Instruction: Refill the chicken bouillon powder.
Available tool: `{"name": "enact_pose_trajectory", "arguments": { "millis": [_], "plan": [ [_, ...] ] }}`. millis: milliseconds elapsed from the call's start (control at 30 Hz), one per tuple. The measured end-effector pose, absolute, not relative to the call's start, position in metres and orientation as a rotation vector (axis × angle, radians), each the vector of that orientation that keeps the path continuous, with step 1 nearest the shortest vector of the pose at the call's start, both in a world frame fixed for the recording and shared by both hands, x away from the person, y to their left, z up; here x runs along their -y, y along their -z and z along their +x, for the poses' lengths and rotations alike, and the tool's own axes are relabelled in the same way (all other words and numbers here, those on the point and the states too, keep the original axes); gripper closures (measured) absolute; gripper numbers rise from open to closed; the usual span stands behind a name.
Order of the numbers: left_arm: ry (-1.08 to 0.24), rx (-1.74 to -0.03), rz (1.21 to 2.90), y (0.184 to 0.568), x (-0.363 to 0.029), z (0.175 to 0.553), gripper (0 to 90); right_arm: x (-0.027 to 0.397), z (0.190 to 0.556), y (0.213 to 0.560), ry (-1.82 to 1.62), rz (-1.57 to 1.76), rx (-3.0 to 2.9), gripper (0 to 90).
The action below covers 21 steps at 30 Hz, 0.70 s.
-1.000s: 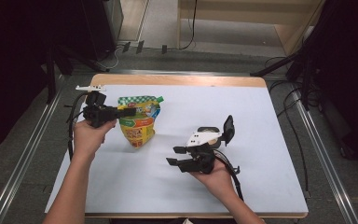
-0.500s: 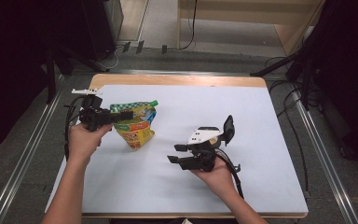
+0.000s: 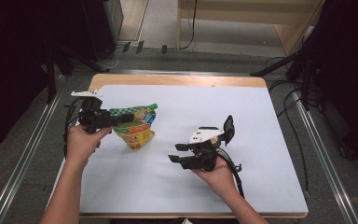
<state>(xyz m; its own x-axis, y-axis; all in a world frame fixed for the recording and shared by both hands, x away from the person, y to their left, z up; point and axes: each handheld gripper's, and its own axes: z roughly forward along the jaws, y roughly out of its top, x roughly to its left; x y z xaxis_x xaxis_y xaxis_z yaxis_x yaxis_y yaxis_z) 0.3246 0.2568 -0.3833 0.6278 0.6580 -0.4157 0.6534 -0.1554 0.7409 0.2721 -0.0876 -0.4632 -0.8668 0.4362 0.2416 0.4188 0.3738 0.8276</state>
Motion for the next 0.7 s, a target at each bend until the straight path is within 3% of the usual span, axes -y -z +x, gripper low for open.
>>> {"name": "enact_pose_trajectory", "arguments": {
  "millis": [433, 700],
  "plan": [
    [-0.051, -1.029, 1.916, 0.381, -0.257, 0.310, 46.3, 0.103, 0.276, 0.448, -1.567, 0.834, -2.573, 56.8],
    [-0.060, -1.032, 1.926, 0.388, -0.257, 0.299, 42.3, 0.121, 0.280, 0.433, -1.552, 0.851, -2.563, 69.5]
  ]
}}
